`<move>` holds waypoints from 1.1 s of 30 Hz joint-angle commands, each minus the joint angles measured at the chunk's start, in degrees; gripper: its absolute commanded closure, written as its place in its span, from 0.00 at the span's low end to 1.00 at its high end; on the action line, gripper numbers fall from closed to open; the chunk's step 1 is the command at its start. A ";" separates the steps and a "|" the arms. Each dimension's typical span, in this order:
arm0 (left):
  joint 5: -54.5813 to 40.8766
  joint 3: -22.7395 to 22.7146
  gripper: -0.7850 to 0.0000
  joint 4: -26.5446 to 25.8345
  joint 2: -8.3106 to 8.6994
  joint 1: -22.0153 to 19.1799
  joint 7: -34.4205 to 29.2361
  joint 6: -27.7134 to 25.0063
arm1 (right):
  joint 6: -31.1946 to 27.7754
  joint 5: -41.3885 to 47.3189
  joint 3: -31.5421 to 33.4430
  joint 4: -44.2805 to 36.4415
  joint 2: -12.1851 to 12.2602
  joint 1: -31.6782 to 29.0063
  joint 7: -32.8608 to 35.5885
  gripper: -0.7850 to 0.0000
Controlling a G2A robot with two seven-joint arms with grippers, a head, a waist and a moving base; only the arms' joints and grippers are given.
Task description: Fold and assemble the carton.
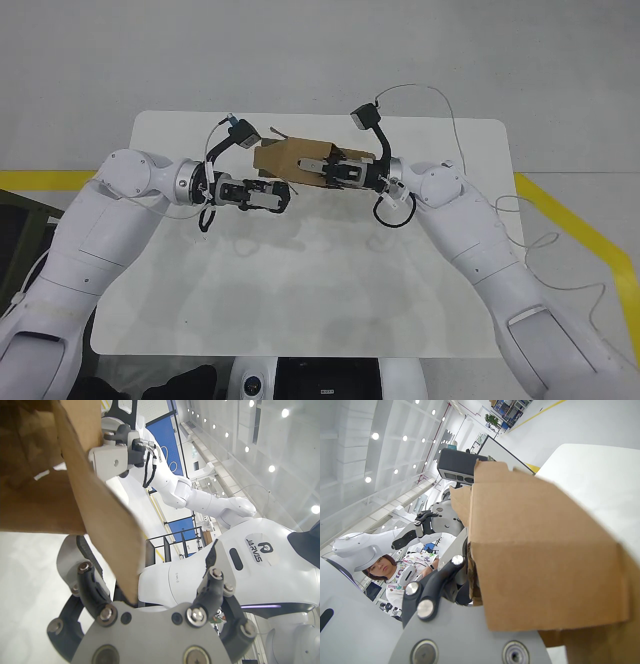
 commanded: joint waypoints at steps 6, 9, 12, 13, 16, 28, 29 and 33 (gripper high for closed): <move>0.35 -1.94 0.00 4.54 0.32 -1.38 1.20 -1.20 | 0.79 1.37 3.36 -0.13 1.51 -1.89 4.13 1.00; 1.52 -2.84 0.00 7.03 0.49 -2.30 1.91 -1.90 | 0.90 1.83 5.07 -1.17 2.25 -3.28 5.20 1.00; 7.11 -2.83 0.00 9.79 0.64 -3.45 3.87 -3.86 | 1.42 2.05 6.73 -2.81 2.99 -4.73 6.02 1.00; 9.34 -2.50 0.00 10.49 0.62 -3.70 4.76 -4.75 | 1.60 2.28 7.17 -3.59 3.19 -5.26 6.27 1.00; 14.42 -0.98 0.00 12.09 0.30 -4.12 7.00 -6.99 | 1.74 3.32 8.04 -6.28 3.58 -6.83 6.74 1.00; 25.36 2.85 0.00 14.68 -1.31 -5.62 12.95 -10.74 | 2.90 4.77 7.33 -10.83 3.66 -8.47 7.70 1.00; 25.54 2.98 0.00 14.80 -1.41 -5.65 13.15 -10.71 | 2.83 4.84 7.16 -10.92 3.60 -8.39 7.68 1.00; 25.82 3.53 0.00 14.54 -1.75 -5.68 13.07 -10.93 | 2.78 5.02 6.38 -10.90 3.32 -7.92 7.43 1.00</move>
